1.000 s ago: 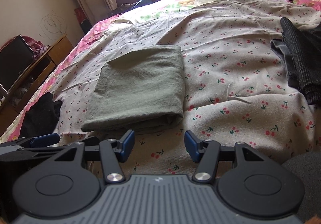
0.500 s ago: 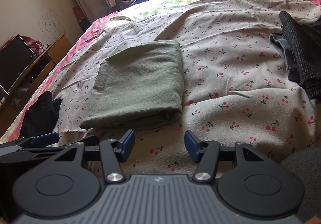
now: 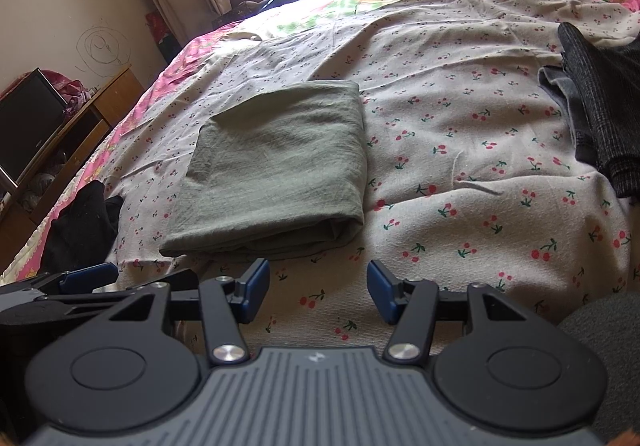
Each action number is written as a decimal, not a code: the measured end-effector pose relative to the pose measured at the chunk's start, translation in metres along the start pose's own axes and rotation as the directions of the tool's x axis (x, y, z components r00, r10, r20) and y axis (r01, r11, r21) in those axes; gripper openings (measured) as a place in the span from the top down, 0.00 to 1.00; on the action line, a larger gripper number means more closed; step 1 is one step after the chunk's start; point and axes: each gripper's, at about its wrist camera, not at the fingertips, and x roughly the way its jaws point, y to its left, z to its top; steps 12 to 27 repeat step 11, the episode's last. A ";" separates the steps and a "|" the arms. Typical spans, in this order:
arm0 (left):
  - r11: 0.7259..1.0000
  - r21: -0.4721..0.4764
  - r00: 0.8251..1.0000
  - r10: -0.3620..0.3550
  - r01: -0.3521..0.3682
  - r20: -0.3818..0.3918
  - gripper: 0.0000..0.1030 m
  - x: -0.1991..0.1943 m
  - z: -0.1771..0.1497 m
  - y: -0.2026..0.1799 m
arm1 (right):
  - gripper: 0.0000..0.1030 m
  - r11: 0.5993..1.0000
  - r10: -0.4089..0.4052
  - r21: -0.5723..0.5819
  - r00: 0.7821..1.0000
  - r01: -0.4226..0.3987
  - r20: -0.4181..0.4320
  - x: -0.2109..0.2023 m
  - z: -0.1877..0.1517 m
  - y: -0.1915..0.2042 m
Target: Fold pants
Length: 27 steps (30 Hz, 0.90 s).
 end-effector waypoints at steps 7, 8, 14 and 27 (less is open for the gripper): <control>1.000 0.003 1.000 0.004 -0.004 0.007 0.00 -0.001 0.000 0.000 | 0.46 1.000 0.000 0.000 1.000 0.000 0.000 0.000 0.000 0.000; 1.000 0.003 1.000 0.004 -0.004 0.008 0.00 -0.001 0.000 0.000 | 0.46 1.000 0.000 0.000 1.000 0.000 0.000 0.000 0.000 0.000; 1.000 0.002 1.000 0.005 -0.005 0.011 0.00 -0.002 0.000 0.000 | 0.46 1.000 0.000 0.000 1.000 0.000 0.000 0.000 0.000 0.000; 1.000 0.002 1.000 0.005 -0.005 0.011 0.00 -0.002 0.000 0.000 | 0.46 1.000 0.000 0.000 1.000 0.000 0.000 0.000 0.000 0.000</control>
